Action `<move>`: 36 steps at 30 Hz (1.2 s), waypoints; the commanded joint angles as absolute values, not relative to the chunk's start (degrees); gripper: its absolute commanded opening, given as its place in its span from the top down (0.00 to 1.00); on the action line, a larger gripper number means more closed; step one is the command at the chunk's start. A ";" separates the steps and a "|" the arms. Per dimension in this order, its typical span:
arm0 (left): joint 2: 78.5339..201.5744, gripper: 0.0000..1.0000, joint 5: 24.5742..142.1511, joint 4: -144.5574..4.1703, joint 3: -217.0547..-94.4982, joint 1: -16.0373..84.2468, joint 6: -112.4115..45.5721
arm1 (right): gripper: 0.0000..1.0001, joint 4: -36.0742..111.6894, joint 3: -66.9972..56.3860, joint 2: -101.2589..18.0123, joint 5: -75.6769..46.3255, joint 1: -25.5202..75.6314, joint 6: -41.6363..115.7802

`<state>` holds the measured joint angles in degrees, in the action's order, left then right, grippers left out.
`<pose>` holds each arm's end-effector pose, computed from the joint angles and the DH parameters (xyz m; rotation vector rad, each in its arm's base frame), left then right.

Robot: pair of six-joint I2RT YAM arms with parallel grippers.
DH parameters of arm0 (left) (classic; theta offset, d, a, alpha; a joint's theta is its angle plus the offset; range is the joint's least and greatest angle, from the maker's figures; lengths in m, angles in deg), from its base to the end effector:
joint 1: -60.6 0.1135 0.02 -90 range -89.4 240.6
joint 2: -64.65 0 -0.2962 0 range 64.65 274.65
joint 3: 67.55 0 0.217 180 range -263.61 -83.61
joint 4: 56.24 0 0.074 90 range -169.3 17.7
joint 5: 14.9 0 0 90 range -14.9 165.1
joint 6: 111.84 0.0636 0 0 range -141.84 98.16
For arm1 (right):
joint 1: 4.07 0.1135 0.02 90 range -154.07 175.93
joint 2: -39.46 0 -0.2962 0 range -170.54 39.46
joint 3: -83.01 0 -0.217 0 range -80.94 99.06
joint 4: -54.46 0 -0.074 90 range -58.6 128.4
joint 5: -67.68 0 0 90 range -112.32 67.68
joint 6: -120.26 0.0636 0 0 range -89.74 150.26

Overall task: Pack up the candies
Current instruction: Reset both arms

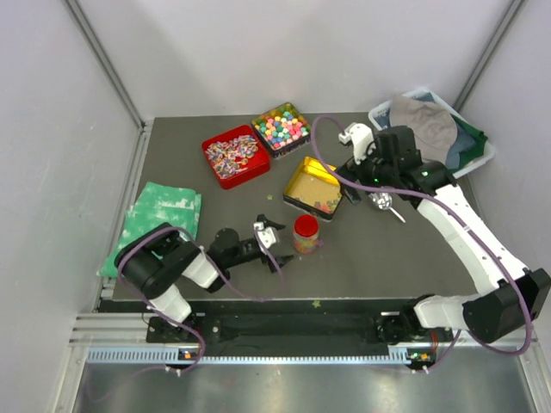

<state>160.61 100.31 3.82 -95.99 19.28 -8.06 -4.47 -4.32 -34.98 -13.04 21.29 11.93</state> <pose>0.1805 -0.1948 0.1905 1.0885 1.3610 -0.7287 0.2218 0.1165 0.3775 -0.9275 2.0853 0.2489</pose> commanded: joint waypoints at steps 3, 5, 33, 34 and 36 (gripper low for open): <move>153.42 0.01 128.56 -0.38 -105.37 32.63 -25.08 | 0.01 0.78 -9.30 -30.07 -12.47 17.47 11.97; 151.15 0.01 133.61 -4.61 -108.81 35.19 -29.11 | 0.01 1.49 -10.53 -27.52 -12.47 16.59 12.68; 138.48 0.01 109.82 -91.98 -171.23 69.83 -19.21 | 0.01 9.93 9.67 -13.63 -38.14 8.15 11.18; 138.30 0.01 109.47 -92.07 -171.23 69.83 -18.77 | 0.01 9.06 11.42 -13.89 -38.05 8.15 11.27; 138.12 0.01 109.20 -92.51 -171.41 69.92 -18.59 | 0.01 9.40 12.31 -13.89 -38.31 8.15 11.01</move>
